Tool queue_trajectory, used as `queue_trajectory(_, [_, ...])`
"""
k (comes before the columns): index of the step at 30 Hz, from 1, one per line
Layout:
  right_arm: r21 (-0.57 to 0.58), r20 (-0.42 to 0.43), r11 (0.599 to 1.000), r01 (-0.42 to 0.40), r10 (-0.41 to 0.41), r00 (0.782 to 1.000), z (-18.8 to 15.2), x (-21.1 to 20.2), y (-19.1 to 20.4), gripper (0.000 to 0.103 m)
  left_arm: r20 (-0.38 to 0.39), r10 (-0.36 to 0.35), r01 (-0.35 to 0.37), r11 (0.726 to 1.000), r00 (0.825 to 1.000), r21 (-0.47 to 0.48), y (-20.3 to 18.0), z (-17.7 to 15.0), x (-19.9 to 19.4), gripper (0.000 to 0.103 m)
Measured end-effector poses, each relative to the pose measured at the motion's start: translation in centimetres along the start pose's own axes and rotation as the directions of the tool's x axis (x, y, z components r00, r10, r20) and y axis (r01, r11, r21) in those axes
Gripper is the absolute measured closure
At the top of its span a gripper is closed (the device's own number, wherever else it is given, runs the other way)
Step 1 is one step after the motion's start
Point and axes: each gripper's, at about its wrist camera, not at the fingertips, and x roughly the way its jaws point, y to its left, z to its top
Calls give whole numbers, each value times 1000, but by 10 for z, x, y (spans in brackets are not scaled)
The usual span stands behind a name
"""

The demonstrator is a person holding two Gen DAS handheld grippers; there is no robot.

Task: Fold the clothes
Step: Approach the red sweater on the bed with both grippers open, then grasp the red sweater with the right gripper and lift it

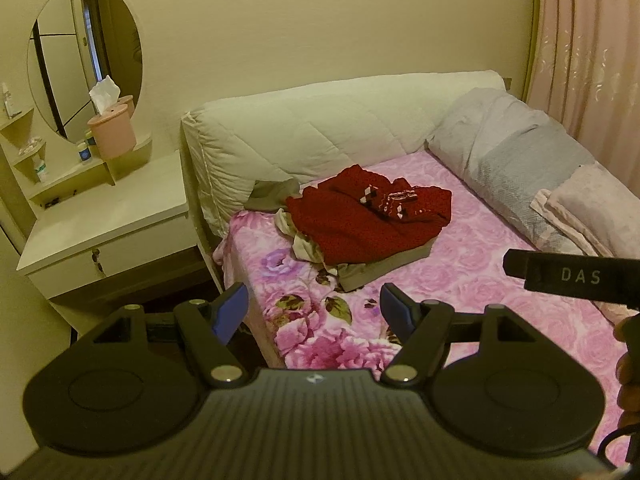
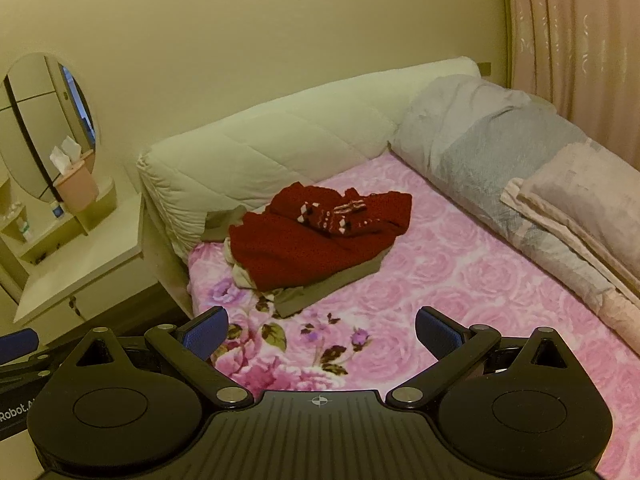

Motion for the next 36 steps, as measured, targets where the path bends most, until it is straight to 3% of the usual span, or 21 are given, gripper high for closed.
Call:
queue_trajectory(11, [35, 6, 999, 36, -36, 999, 18, 17, -8, 1, -35, -52, 52, 998, 998, 23, 2, 23, 39, 33])
queue_trajectory(20, [110, -33, 988, 107, -104, 994, 42, 70, -19, 1, -90, -130, 135, 990, 987, 49, 13, 61, 122, 33])
queue_trajectory(29, [212, -177, 966, 149, -112, 978, 69, 167, -25, 1, -227, -191, 210, 976, 955, 63, 28, 100, 244, 34])
queue_trajectory(36, [322, -320, 927, 194, -86, 944, 82, 242, -29, 1, -289, -206, 236, 969, 935, 74, 43, 132, 320, 34])
